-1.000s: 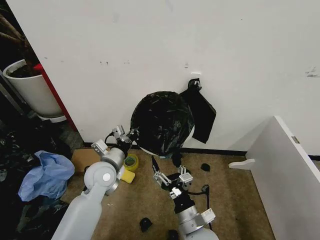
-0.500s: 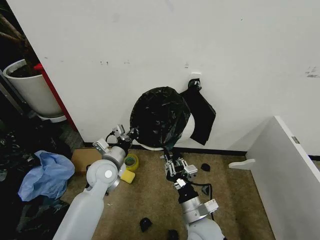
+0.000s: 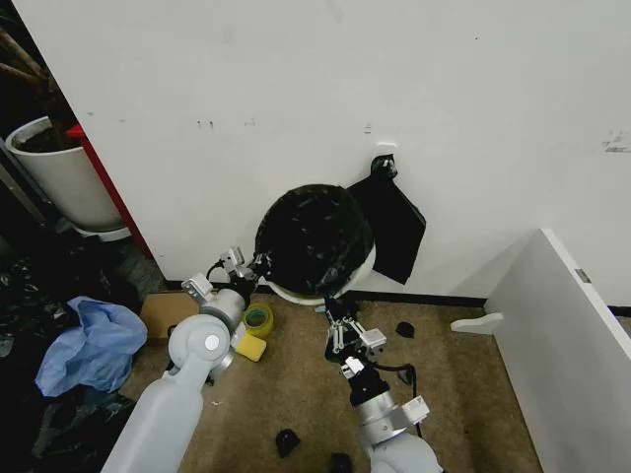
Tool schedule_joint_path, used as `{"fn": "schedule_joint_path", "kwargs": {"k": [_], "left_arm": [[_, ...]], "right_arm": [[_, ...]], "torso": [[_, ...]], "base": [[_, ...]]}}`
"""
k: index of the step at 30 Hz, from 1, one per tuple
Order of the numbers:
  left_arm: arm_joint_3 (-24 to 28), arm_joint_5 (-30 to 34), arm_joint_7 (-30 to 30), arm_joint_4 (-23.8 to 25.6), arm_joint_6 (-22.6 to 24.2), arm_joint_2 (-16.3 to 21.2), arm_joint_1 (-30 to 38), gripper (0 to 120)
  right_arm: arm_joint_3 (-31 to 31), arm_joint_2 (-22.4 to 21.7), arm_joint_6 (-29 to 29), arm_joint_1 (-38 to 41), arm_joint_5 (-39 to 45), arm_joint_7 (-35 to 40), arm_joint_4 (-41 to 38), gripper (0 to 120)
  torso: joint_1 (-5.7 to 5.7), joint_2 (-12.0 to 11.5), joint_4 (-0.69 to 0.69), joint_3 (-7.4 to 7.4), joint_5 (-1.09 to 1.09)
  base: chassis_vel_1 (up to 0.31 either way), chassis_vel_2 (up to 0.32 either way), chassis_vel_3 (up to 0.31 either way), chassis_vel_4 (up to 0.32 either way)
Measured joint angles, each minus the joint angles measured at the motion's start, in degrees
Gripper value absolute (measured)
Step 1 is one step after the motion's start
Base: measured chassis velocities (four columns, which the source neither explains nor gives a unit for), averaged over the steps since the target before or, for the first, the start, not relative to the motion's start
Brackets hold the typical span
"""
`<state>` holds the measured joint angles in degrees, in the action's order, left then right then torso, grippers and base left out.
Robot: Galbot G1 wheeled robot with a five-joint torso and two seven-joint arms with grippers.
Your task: Place the garbage bag over the trash bin.
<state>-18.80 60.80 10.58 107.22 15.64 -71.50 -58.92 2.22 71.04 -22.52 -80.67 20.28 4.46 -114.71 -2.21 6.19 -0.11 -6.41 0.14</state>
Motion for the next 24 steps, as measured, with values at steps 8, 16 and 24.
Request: {"fn": "schedule_joint_path", "kwargs": {"k": [8, 16, 24], "left_arm": [[-0.46, 1.16, 0.21, -0.52, 0.0, 0.19, 1.07, 0], [-0.81, 2.66, 0.65, 1.78, 0.51, 0.39, -0.32, 0], [-0.71, 2.96, 1.23, 4.96, 1.38, 0.98, -3.26, 0]], "right_arm": [[-1.24, -1.81, -1.5, -0.31, 1.11, -8.9, 1.48, 0], [-3.36, -2.95, -2.71, 1.14, 1.16, -18.44, 6.24, 0], [-6.87, -3.17, -4.31, 5.63, -2.15, -19.87, 14.02, 0]], "torso": [[0.0, 0.0, 0.0, 0.0, 0.01], [0.0, 0.0, 0.0, 0.0, 0.01], [0.0, 0.0, 0.0, 0.0, 0.01]], "base": [[0.0, 0.0, 0.0, 0.0], [0.0, 0.0, 0.0, 0.0], [0.0, 0.0, 0.0, 0.0]]}}
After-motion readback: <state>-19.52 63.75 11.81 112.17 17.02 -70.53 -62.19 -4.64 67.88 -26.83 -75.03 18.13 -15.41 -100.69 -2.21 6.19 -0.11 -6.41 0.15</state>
